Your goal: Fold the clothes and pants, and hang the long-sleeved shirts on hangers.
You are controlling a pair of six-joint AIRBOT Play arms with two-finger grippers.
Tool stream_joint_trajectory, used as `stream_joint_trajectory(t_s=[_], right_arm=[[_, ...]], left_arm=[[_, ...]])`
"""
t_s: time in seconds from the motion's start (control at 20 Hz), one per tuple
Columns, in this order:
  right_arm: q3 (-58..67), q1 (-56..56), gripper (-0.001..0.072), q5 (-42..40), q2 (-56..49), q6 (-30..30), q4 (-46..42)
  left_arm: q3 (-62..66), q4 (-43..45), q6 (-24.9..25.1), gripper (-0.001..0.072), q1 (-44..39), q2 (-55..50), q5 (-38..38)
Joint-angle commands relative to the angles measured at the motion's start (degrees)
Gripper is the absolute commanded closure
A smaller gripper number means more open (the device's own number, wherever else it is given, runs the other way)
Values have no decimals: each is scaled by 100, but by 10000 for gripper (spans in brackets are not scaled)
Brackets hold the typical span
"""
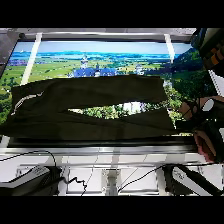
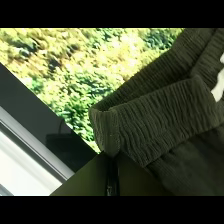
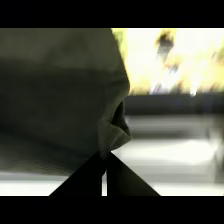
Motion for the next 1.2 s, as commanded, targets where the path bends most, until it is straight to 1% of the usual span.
stream_joint_trajectory(t_s=[0.0,0.05,0.1,0.15,0.2,0.25,0.35,0.5,0.55,0.65,0.75,0.8,0.85,0.9,0.95,1.0,1.15], right_arm=[[-11,-4,697,-1198,2,55,446],[-11,-4,684,-1167,2,98,494],[-11,-4,572,-1121,2,149,411],[-11,-4,334,-1073,2,249,216],[-9,-4,142,-1029,2,356,66],[-9,-4,75,-1025,2,365,26],[-2,-4,78,-1217,2,389,142],[15,0,82,-1888,-61,459,820],[85,0,85,-1906,-186,459,1082],[350,0,85,-1567,-605,367,1408],[647,-4,86,-1137,-962,107,1335],[765,-4,89,-1064,-1058,83,1252],[863,-4,114,-1075,-1115,83,1213],[938,-4,176,-1130,-1128,83,1213],[1001,-4,201,-1117,-1128,83,1252],[1047,-4,201,-960,-1126,74,1318],[1073,-4,201,-181,-1126,-437,1283]], left_arm=[[0,-184,4,671,2,48,212],[2,-186,66,671,2,61,240],[0,-179,214,671,2,61,240],[0,-168,295,670,11,59,240],[0,-170,295,670,11,59,240],[0,-175,295,670,4,57,238],[0,-175,295,670,-35,57,236],[0,-356,282,669,-76,57,236],[0,-472,282,670,-79,57,236],[0,-741,284,670,-103,57,236],[0,-857,284,669,-118,57,238],[0,-857,284,669,-118,52,238],[0,-855,284,670,-116,46,238],[0,-855,284,670,-118,42,238],[0,-855,284,670,-118,39,238],[0,-850,286,670,-118,39,236],[0,-625,286,670,-111,39,238]])
